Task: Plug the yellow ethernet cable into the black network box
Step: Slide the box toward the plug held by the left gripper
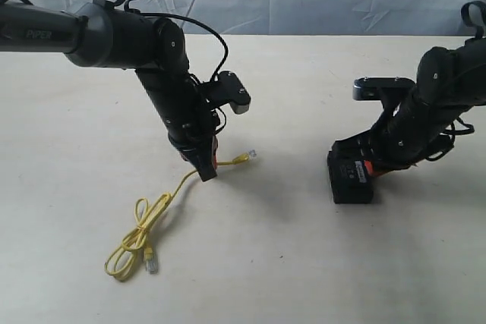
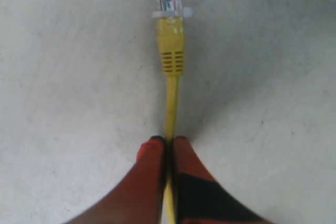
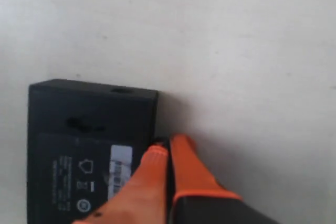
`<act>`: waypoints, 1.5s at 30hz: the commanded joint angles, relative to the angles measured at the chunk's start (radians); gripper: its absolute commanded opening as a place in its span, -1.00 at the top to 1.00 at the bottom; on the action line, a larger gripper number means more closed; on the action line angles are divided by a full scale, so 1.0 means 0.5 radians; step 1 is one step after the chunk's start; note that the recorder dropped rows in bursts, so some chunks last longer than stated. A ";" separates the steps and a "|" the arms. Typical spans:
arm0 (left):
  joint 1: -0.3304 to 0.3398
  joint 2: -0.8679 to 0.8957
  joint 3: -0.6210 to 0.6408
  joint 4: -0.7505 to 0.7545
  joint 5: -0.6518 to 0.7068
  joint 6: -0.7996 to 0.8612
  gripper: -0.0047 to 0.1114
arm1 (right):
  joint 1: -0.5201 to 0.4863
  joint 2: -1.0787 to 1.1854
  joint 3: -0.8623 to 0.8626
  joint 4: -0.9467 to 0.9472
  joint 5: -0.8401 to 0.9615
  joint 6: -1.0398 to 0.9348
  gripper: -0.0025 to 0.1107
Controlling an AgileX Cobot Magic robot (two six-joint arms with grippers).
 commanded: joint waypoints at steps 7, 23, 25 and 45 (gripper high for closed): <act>0.000 -0.012 0.014 -0.039 0.047 0.088 0.92 | -0.004 0.074 0.000 0.626 -0.043 -0.662 0.97; -0.108 -0.012 0.014 -0.333 0.182 0.491 0.92 | -0.004 0.077 0.000 0.687 0.016 -0.662 0.97; -0.146 -0.012 0.014 -0.330 0.178 0.491 0.92 | -0.004 0.077 0.000 0.687 0.021 -0.662 0.97; -0.259 0.001 -0.032 -0.267 0.140 0.045 0.92 | 0.071 0.077 0.000 0.728 0.016 -0.686 0.97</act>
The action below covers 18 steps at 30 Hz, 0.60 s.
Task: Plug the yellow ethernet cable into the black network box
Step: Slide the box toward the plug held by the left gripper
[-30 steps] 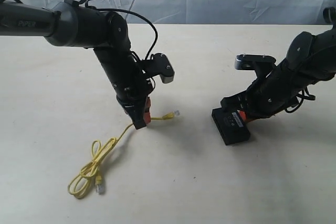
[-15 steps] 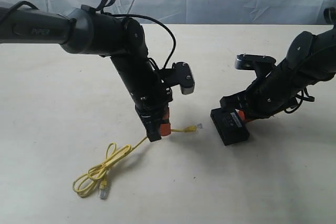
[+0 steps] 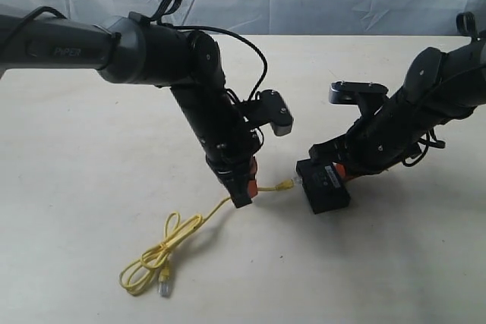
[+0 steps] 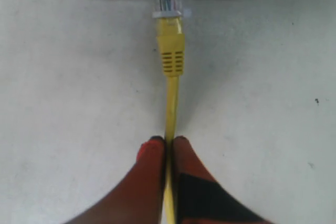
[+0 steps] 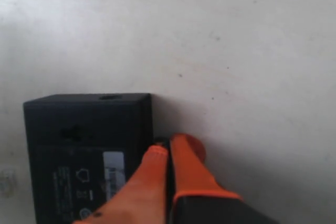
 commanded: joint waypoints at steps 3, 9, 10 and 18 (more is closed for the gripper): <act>-0.014 0.074 -0.142 0.158 0.182 -0.342 0.92 | 0.005 0.011 0.000 0.030 0.024 -0.018 0.97; -0.088 0.129 -0.269 0.293 0.210 -0.440 0.92 | 0.005 0.011 0.000 0.036 0.029 -0.018 0.97; -0.097 0.129 -0.277 0.315 0.206 -0.444 0.92 | 0.005 0.011 0.000 0.036 0.029 -0.018 0.97; -0.130 0.129 -0.286 0.398 0.176 -0.508 0.92 | 0.005 0.011 0.000 0.036 0.029 -0.018 0.97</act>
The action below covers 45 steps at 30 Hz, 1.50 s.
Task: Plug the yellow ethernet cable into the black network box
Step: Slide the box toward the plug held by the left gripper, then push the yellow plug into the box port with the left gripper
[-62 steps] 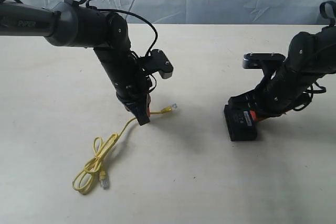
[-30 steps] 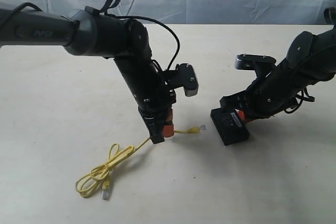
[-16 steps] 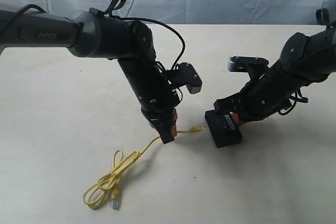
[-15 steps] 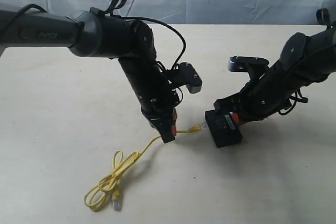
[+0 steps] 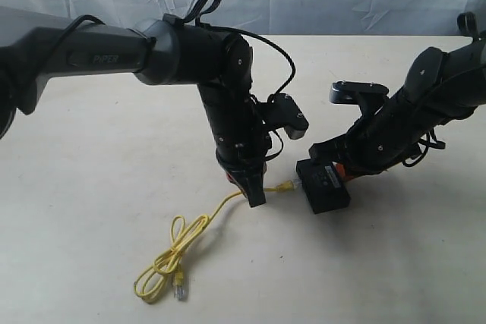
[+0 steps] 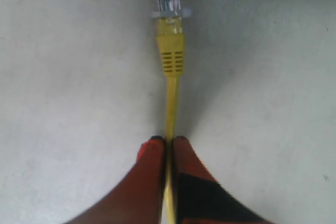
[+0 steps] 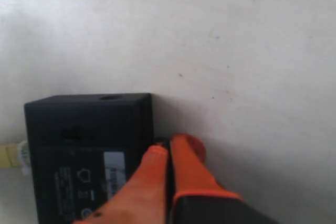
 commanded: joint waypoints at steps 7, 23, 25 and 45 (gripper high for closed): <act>-0.009 -0.007 -0.009 0.014 0.047 -0.008 0.92 | 0.003 0.011 0.000 0.005 0.029 -0.013 0.97; -0.009 -0.007 -0.009 -0.090 -0.020 0.083 0.92 | 0.003 0.011 0.000 0.003 0.033 -0.017 0.97; -0.009 -0.007 -0.009 -0.081 -0.007 0.083 0.92 | 0.003 0.011 0.000 0.003 0.042 -0.020 0.97; -0.009 -0.007 -0.009 -0.052 0.033 0.075 0.92 | -0.324 -0.012 0.000 0.469 0.395 -0.626 0.97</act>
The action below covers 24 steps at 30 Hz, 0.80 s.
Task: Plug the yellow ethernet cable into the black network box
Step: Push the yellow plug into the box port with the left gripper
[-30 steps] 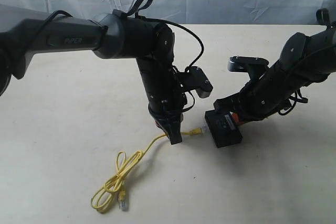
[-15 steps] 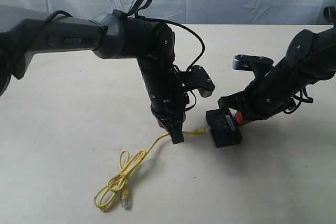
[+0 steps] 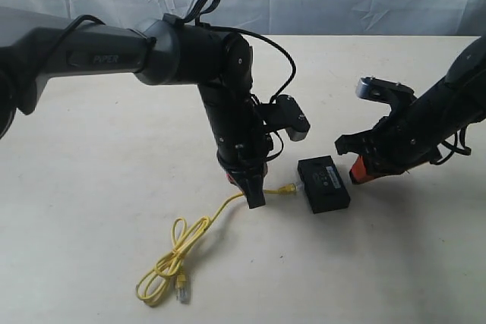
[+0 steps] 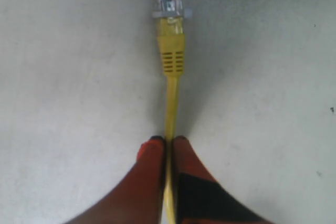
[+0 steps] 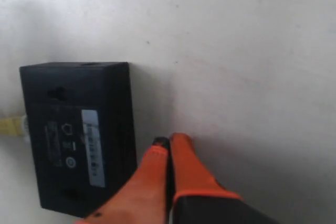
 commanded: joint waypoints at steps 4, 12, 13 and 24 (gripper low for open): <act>-0.009 -0.007 -0.009 -0.027 0.019 0.001 0.92 | -0.009 0.044 0.000 0.181 0.025 -0.189 0.97; -0.012 -0.023 -0.009 -0.081 0.028 0.067 0.92 | -0.005 0.122 0.000 0.328 0.065 -0.306 0.97; -0.012 -0.023 -0.009 -0.086 0.028 0.067 0.92 | -0.005 0.122 0.000 0.328 0.070 -0.306 0.97; -0.012 -0.035 -0.009 -0.040 0.027 0.078 0.92 | -0.005 0.122 0.000 0.328 0.066 -0.318 0.97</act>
